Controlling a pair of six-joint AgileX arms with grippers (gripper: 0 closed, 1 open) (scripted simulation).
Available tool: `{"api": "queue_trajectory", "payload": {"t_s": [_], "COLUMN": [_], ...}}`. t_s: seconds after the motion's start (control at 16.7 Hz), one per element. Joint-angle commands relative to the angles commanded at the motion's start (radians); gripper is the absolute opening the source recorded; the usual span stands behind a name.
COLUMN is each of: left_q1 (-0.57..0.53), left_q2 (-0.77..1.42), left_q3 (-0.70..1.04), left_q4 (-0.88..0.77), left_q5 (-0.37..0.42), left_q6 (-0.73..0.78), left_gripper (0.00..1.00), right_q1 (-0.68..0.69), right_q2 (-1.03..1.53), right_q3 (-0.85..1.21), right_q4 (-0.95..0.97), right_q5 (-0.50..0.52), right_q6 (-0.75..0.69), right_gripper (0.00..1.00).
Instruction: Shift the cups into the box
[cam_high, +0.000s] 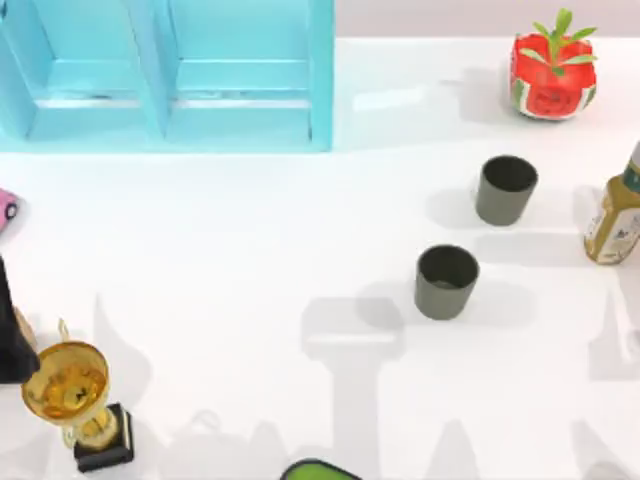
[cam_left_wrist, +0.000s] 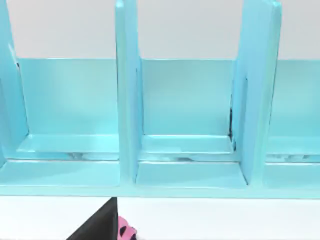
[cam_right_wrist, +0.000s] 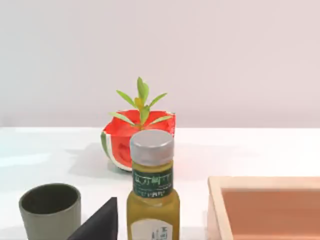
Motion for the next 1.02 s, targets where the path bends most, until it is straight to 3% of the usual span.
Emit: {"api": "queue_trajectory", "payload": {"t_s": [0.24, 0.48, 1.02], "left_q1": [0.0, 0.0, 0.0], "left_q2": [0.0, 0.0, 0.0], "left_q3": [0.0, 0.0, 0.0], "left_q4": [0.0, 0.0, 0.0], "left_q5": [0.0, 0.0, 0.0], "left_q6": [0.0, 0.0, 0.0], "left_gripper": [1.0, 1.0, 1.0], "right_q1": [-0.003, -0.011, 0.031], "right_q2": [0.029, 0.21, 1.046], "right_q3": [0.03, 0.213, 1.063], "right_q4": [-0.024, -0.163, -0.727], "right_q5": [0.001, 0.008, 0.033], "right_q6": [0.005, 0.035, 0.166], "right_gripper": [1.0, 1.0, 1.0]}}
